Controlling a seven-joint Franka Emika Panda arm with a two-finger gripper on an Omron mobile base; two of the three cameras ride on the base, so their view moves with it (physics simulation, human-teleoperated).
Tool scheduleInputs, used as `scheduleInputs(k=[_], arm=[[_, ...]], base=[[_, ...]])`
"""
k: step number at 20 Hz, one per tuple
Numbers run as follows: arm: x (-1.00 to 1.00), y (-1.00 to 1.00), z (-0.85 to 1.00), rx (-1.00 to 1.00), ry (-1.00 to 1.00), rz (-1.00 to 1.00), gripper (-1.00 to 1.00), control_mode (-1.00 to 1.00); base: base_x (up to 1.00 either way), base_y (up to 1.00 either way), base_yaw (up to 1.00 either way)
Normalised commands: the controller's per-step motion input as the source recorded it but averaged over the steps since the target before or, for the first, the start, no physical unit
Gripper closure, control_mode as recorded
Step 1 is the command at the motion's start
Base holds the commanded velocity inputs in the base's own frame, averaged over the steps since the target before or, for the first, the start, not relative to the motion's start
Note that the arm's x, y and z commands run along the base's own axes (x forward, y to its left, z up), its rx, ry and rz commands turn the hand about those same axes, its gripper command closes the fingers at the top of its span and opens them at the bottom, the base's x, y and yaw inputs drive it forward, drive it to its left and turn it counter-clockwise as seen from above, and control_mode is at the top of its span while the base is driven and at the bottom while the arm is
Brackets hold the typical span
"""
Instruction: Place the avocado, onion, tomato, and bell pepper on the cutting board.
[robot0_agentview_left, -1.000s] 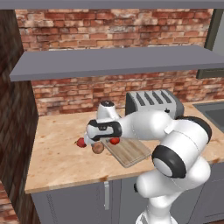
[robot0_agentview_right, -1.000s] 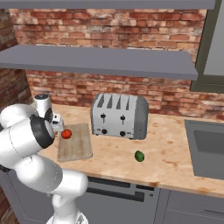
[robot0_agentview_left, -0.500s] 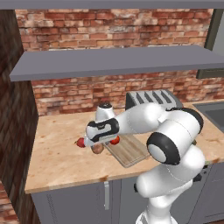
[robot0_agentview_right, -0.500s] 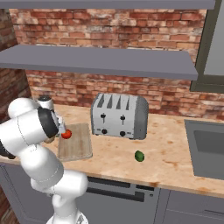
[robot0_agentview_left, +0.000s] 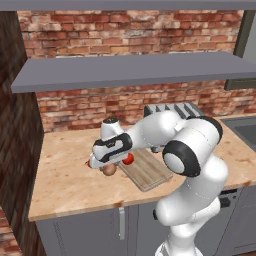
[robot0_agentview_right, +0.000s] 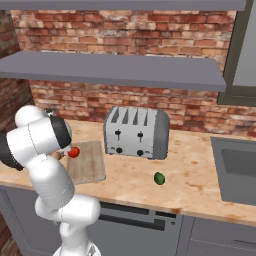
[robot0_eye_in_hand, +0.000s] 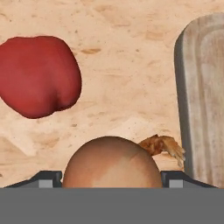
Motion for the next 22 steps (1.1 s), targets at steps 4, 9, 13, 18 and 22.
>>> scheduleInputs(k=[4, 9, 13, 18, 22], arm=[[-0.28, -0.17, -0.25, -0.04, 0.04, -0.05, 1.0, -1.0], [-0.34, -0.04, 0.11, 0.0, -0.01, -0.01, 1.0, -1.0], [-0.44, 0.0, 0.72, 0.0, -0.1, 0.0, 1.0, -1.0], [-0.48, -0.17, 0.93, 0.0, -0.15, 0.0, 1.0, -1.0], [-0.41, -0.5, 0.82, 0.0, -0.12, 0.0, 1.0, -1.0]], base=[[0.0, 0.0, 0.0], [0.0, 0.0, 0.0], [0.0, 0.0, 0.0], [0.0, 0.0, 0.0], [0.0, 0.0, 0.0]])
